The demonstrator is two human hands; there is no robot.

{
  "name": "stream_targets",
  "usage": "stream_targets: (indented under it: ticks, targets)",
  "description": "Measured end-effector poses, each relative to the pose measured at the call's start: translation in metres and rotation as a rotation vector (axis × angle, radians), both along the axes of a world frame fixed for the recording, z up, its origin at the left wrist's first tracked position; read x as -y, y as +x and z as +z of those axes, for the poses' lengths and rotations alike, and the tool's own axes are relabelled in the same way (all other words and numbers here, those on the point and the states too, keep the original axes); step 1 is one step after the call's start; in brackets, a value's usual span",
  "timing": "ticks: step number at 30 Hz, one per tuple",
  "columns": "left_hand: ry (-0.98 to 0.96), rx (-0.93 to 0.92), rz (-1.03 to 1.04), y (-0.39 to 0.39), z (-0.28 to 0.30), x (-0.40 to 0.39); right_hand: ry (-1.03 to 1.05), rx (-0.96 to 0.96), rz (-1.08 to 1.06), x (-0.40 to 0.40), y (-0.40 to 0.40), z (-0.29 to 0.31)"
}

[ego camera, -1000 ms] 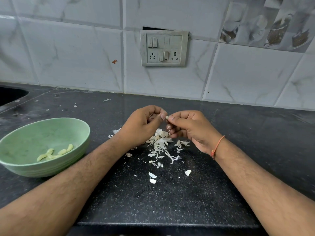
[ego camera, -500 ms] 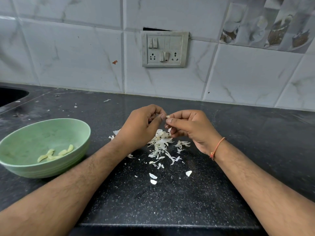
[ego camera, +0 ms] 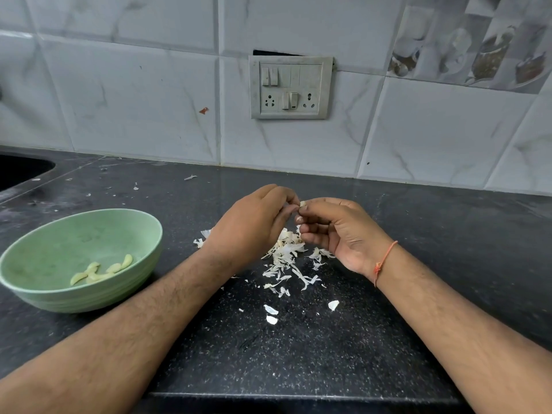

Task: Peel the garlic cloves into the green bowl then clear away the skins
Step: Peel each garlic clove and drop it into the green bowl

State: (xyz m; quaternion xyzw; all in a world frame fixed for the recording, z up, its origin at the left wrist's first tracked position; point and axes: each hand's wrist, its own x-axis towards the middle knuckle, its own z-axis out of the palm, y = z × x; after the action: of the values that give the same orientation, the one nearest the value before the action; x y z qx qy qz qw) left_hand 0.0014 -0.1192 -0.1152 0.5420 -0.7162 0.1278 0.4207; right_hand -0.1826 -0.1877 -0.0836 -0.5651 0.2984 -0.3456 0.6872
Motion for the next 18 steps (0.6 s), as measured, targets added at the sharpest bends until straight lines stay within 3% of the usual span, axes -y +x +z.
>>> stream_targets:
  ticks: [18]
  targets:
    - [0.038, 0.028, 0.009, -0.0003, 0.0025, -0.002, -0.03, -0.031, 0.016, -0.0017, -0.003, 0.0033]
